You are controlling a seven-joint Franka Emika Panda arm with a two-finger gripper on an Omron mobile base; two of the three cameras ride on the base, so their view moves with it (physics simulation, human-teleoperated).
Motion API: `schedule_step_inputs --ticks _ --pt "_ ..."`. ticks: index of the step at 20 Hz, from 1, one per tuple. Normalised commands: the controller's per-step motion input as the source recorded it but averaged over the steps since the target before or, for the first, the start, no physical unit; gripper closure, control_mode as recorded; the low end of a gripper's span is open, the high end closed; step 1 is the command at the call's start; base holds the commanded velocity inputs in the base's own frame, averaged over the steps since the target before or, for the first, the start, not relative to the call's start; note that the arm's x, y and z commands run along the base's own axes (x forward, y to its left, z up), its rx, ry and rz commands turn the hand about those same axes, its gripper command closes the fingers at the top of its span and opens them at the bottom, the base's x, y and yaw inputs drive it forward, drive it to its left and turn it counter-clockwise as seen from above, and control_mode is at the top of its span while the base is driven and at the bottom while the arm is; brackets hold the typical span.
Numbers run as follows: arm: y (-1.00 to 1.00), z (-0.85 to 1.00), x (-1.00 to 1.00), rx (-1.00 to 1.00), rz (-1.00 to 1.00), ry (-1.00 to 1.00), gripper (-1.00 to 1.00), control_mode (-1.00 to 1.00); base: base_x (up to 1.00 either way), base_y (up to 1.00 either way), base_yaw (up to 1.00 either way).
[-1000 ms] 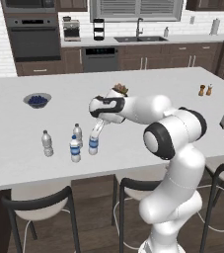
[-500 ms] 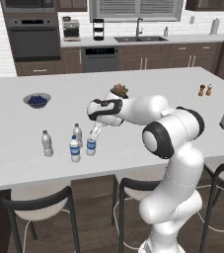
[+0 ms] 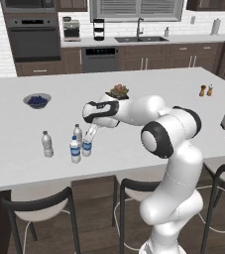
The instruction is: Move the plastic bottles in the middle to the plastics group, and the glass bottles in the middle to the glass group.
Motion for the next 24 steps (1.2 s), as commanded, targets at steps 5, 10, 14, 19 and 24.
schedule_step_inputs --ticks 5,10,14,19,24 --pt "0.00 -0.03 0.00 0.00 0.00 0.00 1.00 -1.00 0.00 0.00 0.00" --pt "0.00 0.00 0.00 0.00 0.00 0.00 -1.00 -1.00 0.00 0.00 0.00" --pt "0.00 0.00 0.00 -0.01 0.00 0.00 -1.00 -1.00 0.00 0.00 0.00" --pt "0.00 0.10 0.00 -0.03 0.00 0.00 -1.00 -1.00 0.00 0.00 0.00" --pt "0.00 0.22 -0.01 -0.02 0.00 -0.01 -1.00 -1.00 0.00 0.00 0.00"
